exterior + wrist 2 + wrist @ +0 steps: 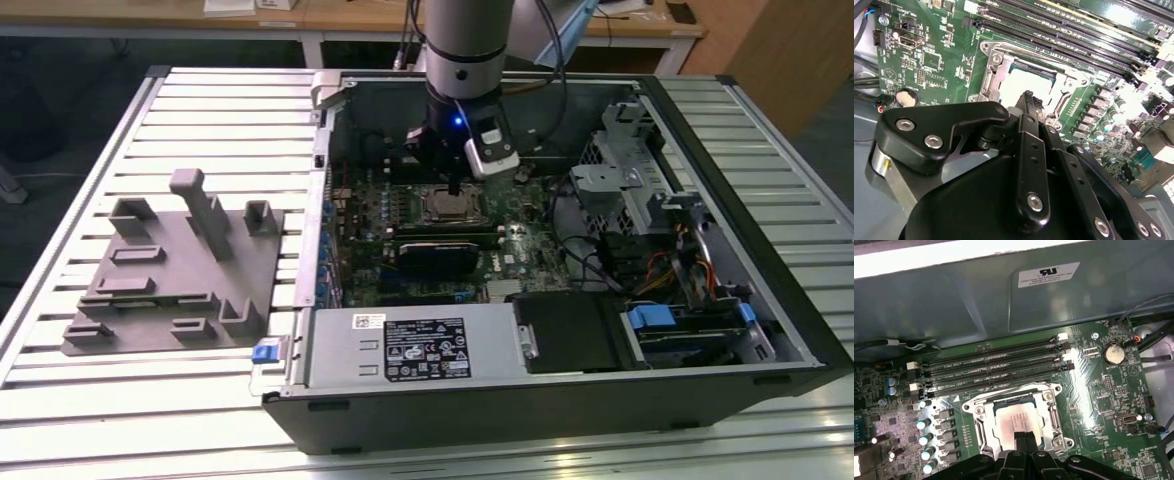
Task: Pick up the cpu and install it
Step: 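Install the second cpu locking lever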
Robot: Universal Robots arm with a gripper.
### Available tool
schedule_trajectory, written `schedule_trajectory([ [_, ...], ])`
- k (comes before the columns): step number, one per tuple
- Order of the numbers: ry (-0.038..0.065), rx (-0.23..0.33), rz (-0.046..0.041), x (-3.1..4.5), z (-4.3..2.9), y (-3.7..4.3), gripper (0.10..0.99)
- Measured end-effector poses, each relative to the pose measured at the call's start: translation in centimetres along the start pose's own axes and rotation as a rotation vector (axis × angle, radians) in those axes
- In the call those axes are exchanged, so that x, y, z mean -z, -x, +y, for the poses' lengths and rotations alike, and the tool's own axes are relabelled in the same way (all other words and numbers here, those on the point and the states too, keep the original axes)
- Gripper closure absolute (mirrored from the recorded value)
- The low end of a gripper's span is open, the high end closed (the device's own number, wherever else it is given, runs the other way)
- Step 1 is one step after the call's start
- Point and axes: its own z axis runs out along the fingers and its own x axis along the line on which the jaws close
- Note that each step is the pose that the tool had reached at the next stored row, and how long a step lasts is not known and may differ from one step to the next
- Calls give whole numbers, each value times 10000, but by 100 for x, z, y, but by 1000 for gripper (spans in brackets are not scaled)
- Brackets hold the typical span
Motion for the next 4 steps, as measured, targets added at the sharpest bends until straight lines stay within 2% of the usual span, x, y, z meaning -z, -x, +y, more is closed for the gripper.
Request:
schedule_trajectory([
  [4,-3,0,1,7,0,0,980],
])
